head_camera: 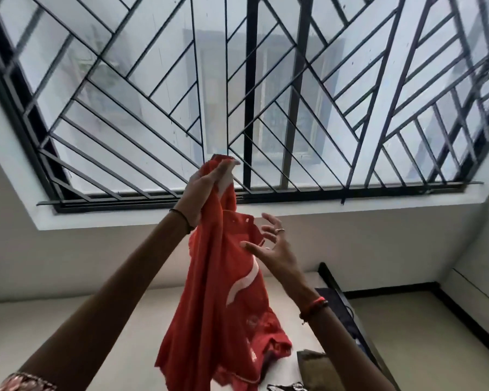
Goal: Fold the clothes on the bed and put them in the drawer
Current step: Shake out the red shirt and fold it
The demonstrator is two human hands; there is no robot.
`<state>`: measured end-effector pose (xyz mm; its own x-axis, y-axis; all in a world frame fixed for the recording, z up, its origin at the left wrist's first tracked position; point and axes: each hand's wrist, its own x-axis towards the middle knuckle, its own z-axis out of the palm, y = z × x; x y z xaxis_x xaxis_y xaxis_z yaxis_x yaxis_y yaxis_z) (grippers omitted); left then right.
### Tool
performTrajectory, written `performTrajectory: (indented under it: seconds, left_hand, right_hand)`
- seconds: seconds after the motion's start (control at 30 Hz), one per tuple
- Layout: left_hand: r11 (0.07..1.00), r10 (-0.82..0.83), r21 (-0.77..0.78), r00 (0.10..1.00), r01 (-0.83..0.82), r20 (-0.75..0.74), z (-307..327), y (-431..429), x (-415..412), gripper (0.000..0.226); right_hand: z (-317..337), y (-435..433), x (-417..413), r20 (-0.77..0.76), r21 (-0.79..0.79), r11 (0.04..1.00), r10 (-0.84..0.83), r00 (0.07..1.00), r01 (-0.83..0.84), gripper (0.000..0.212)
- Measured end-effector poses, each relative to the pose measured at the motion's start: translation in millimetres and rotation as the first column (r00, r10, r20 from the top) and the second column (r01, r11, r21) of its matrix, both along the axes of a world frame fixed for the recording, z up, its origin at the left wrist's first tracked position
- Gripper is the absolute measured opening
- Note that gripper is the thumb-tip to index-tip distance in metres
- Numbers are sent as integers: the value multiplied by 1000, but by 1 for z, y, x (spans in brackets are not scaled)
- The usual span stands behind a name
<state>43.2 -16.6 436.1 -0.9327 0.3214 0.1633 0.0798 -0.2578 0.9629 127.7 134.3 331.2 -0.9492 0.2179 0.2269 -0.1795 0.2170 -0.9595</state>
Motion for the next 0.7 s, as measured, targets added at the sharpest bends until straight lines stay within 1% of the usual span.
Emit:
performTrajectory:
  seconds: [0.03, 0.07, 0.1, 0.17, 0.2, 0.23, 0.27, 0.33, 0.4, 0.5, 0.57, 0.67, 0.7]
  left_hand:
    - [1000, -3, -17, 1000, 3, -12, 7, -1, 1, 36]
    - [999, -13, -30, 1000, 12, -27, 11, -2, 0, 35]
    - [998, -28, -53, 999, 26, -38, 17, -4, 2, 33]
    - [992, -78, -102, 994, 69, -82, 23, -10, 2, 24]
    - [986, -88, -153, 989, 69, -119, 22, -14, -2, 18]
    - [977, -89, -203, 987, 60, -135, 25, -17, -1, 14]
    - [967, -84, -253, 984, 42, -159, 23, -22, -5, 13]
    - [943, -84, -333, 977, 14, -197, 22, -31, -10, 18]
    - [913, -85, -407, 972, -11, -218, 18, -36, -18, 22]
    - [881, -98, -472, 962, -36, -257, 17, -41, -21, 14]
    - [859, -52, -495, 939, -132, -339, 14, -42, -25, 8]
    - [784, 104, -506, 879, -360, -465, 2, -47, -45, 34]
    - [768, 124, -502, 862, -396, -491, 1, -46, -47, 38]
  right_hand:
    - [5, -1, -3, -26, 53, 998, 30, 999, -29, 86]
    - [8, -2, -6, -49, 95, 994, 58, 997, -53, 82]
    - [11, -1, -10, -64, 116, 991, 68, 996, -60, 71]
    - [17, 4, -18, -62, 96, 994, 50, 997, -43, 37]
    - [19, 9, -23, -45, 81, 995, 53, 998, -49, 21]
    - [21, 14, -26, -32, 76, 995, 68, 997, -66, 12]
    - [22, 19, -29, -29, 77, 994, 76, 997, -73, 14]
    - [26, 29, -34, -24, 46, 996, 78, 997, -77, 21]
    - [33, 36, -35, -43, 11, 997, 72, 996, -72, 19]
    - [47, 37, -39, -133, -58, 996, 59, 989, -67, 19]
    - [59, 36, -41, -186, -48, 997, 53, 981, -63, 21]
    - [76, 36, -46, -186, 10, 998, 58, 981, -57, 13]
    - [80, 38, -47, -171, 21, 999, 52, 984, -49, 10]
